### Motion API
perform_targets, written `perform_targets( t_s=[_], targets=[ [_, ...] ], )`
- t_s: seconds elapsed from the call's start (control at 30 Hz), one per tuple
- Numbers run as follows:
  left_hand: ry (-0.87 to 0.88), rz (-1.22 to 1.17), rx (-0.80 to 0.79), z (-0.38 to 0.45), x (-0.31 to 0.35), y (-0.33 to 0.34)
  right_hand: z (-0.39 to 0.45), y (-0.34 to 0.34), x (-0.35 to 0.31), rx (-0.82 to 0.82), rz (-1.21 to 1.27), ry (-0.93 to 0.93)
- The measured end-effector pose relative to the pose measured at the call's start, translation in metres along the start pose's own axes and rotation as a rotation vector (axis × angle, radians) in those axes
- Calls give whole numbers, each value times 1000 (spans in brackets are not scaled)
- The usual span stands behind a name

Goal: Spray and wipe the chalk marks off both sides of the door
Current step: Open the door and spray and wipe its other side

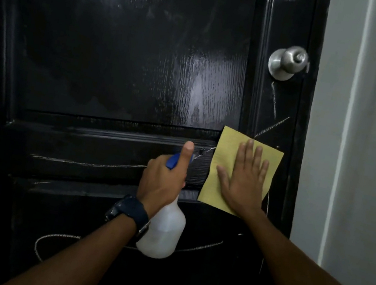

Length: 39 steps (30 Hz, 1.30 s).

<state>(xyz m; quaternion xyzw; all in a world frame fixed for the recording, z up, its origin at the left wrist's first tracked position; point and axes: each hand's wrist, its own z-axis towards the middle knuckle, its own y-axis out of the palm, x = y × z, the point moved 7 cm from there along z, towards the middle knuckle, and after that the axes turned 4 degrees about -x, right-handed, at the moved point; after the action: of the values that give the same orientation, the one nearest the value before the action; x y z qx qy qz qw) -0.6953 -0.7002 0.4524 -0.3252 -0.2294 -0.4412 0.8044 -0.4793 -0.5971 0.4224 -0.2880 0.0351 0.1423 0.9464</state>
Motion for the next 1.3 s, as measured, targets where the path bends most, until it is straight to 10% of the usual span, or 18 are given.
perform_targets(
  t_s=[0.37, 0.8, 1.07, 1.3],
  targets=[
    [16, 46, 119, -14, -5, -48, -13, 23, -128, -73, -30, -328],
    [22, 3, 86, -38, -50, -108, -13, 10, -79, -41, -331, -771],
    [13, 92, 207, -32, -57, -148, -9, 29, -225, 73, -300, -915],
    [40, 91, 217, -43, -69, -182, -14, 17, -135, -20, -351, -1062]
  ],
)
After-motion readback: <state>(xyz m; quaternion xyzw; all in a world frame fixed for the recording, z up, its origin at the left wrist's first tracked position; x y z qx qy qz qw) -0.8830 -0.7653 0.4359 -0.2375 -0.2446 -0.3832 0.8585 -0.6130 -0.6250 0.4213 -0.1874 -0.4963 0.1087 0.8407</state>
